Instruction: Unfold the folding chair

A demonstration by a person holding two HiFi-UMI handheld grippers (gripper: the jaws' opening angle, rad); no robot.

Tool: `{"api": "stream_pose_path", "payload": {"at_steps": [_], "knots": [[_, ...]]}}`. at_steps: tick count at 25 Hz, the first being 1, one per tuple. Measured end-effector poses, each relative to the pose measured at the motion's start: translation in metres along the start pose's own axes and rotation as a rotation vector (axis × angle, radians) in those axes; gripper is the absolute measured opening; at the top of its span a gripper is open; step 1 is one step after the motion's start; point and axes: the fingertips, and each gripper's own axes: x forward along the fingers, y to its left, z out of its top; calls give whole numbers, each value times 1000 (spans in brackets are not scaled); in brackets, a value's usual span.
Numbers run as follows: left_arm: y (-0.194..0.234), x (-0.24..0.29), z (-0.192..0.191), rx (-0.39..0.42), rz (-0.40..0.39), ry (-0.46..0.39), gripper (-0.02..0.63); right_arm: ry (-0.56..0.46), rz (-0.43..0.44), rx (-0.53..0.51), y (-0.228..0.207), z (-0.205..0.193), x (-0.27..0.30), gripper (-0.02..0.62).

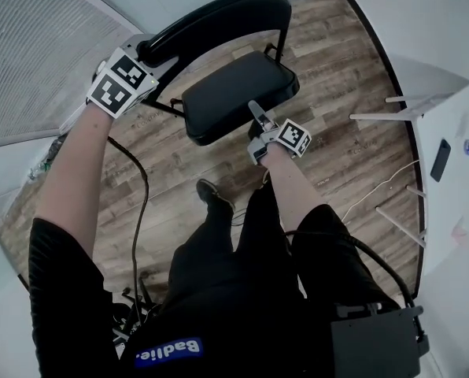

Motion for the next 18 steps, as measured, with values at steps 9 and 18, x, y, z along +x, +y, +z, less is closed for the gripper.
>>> {"api": "stream_pose_path", "payload": {"at_steps": [9, 18], "knots": [[-8, 12, -10, -26, -14, 16, 144, -29, -23, 38, -36, -4, -31, 137], [-19, 18, -7, -33, -33, 0, 144, -53, -25, 54, -60, -7, -52, 144]]}}
